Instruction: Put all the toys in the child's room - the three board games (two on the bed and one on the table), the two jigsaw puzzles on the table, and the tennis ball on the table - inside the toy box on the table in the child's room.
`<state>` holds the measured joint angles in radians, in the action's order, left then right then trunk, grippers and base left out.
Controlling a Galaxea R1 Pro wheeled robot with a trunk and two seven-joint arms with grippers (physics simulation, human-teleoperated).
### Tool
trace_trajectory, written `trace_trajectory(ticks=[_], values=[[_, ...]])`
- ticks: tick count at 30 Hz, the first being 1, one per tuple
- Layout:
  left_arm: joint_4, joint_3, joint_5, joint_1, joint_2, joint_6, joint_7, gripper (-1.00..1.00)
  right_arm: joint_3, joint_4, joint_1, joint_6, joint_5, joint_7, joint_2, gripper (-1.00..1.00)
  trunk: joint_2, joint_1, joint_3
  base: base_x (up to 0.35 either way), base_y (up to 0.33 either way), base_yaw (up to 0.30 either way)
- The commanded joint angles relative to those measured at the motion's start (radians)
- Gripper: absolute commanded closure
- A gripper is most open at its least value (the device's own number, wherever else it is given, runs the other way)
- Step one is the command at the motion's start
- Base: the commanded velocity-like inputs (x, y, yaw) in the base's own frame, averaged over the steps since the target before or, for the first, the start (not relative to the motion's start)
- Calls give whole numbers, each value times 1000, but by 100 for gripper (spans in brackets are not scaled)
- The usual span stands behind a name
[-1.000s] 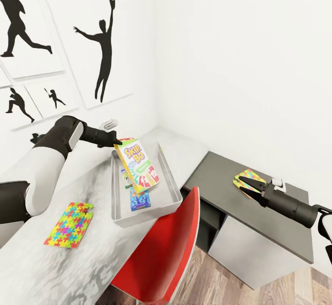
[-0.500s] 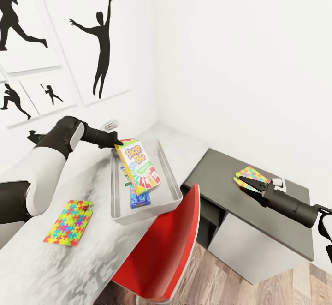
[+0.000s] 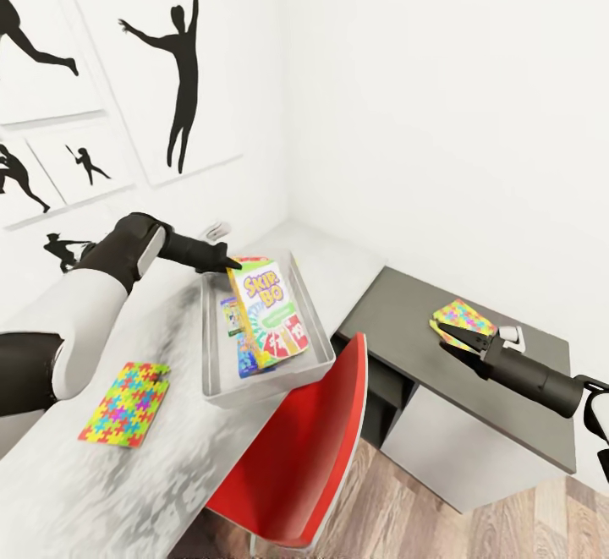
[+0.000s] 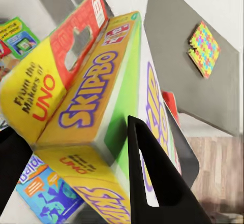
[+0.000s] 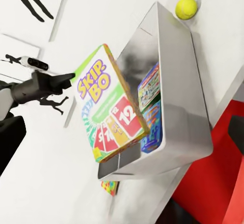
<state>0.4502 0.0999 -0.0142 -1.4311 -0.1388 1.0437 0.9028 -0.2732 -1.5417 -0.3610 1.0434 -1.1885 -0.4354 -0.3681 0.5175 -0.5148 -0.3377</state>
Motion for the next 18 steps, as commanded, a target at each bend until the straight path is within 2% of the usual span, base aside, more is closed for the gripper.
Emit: trace_trajectory(ticks=[1,2,5,7,10,18], values=[[2,18,-12,-1,-2,4,26,100,-1,0,-1,4,9,-9,0,-100,2,0,-3,0,0,0],[4,55,-13,-1,-3,4,66,100,-1,0,-1,4,9,-9,1,-100,2,0,-5,0,0,0],[5,104,-14,-2,-3,3,95,100,-1,0,-1,4,9,-9,1,-100,2,0,-9,0,0,0],[5,124,-14,-2,-4,2,103,100,-1,0,-1,4,9,-9,1,-100,2,0,-10,0,0,0],[5,136,-15,-2,-5,0,108,100,-1,0,-1,4,9,-9,1,-100,2,0,-11,0,0,0],[5,138,-15,-2,-8,-2,108,100,3,0,-1,4,9,-9,3,-100,2,0,-11,0,0,0]])
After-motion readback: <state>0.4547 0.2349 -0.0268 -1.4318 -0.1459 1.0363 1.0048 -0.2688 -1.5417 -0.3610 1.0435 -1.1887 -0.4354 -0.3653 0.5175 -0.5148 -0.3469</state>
